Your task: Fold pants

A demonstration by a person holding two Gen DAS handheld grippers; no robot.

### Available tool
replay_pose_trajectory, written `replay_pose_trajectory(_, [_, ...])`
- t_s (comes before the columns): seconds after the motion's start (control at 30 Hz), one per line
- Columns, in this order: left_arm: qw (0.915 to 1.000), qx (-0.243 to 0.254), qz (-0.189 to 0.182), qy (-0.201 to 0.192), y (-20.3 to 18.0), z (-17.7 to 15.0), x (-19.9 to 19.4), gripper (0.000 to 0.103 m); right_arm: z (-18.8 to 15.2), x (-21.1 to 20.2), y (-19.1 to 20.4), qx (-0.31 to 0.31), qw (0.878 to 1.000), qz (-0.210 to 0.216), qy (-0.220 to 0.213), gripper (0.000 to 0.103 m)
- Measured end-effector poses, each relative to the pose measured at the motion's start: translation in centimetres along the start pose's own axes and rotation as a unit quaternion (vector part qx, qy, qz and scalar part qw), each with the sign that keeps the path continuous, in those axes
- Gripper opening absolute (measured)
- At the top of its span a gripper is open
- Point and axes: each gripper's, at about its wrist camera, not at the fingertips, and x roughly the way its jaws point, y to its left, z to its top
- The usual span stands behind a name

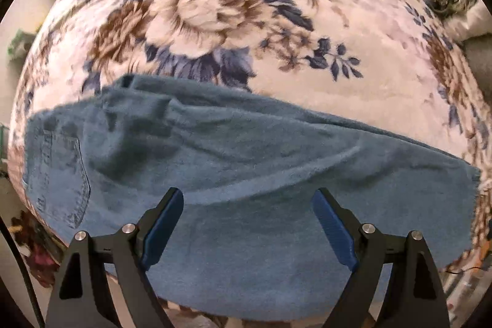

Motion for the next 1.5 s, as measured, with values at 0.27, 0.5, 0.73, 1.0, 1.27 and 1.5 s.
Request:
replay_pose_trajectory(0.27, [0.9993, 0.031, 0.003, -0.019, -3.0, 1.8, 0.5, 0.086, 3.7, 7.0, 5.5, -0.111, 0.992, -0.049, 0.026, 0.016])
replay_pose_trajectory(0.5, [0.9994, 0.028, 0.006, -0.021, -2.0, 1.4, 0.5, 0.086, 2.7, 2.4, 6.1, -0.113, 0.986, -0.074, -0.098, 0.006])
replay_pose_trajectory(0.73, [0.9998, -0.013, 0.011, -0.005, 1.2, 1.0, 1.4, 0.086, 5.4, 5.7, 3.6, -0.052, 0.997, -0.049, -0.001, 0.001])
replay_pose_trajectory(1.0, [0.9984, -0.053, 0.017, -0.006, 7.7, 0.1, 0.4, 0.086, -1.4, 1.3, 13.0, -0.198, 0.977, 0.028, 0.077, 0.051])
replay_pose_trajectory(1.27, [0.9899, -0.130, 0.056, 0.003, 23.7, 0.2, 0.9, 0.086, -16.5, 2.9, 32.8, -0.280, 0.914, 0.169, 0.240, 0.069])
replay_pose_trajectory(1.5, [0.9768, -0.198, 0.080, 0.012, 35.6, 1.4, 3.6, 0.086, -24.2, 7.3, 49.3, -0.304, 0.867, 0.210, 0.335, 0.069])
